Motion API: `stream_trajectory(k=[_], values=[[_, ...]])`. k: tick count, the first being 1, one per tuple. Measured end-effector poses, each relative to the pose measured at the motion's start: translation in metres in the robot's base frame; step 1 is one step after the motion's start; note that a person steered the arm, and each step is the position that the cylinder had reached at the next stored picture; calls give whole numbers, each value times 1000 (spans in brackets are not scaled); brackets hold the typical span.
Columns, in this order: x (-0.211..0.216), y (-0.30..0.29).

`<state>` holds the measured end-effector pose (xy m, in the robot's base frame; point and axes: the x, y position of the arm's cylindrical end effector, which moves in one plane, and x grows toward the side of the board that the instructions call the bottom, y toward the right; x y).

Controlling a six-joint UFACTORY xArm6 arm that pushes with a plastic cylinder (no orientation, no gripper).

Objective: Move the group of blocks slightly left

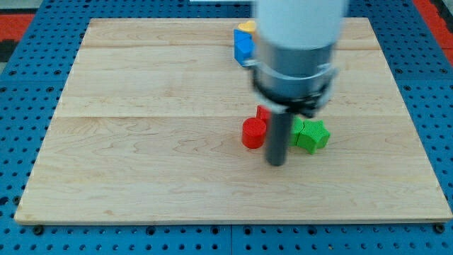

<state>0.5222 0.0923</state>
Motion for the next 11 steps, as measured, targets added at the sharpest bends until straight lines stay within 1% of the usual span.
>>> stream_trajectory(k=[1,2,3,4,5,7,8,9,10,11], values=[[-19,25],[-54,55],[-62,80],[-31,87],[13,31],[-75,35],[-8,40],[38,-33],[21,-73],[-31,-67]])
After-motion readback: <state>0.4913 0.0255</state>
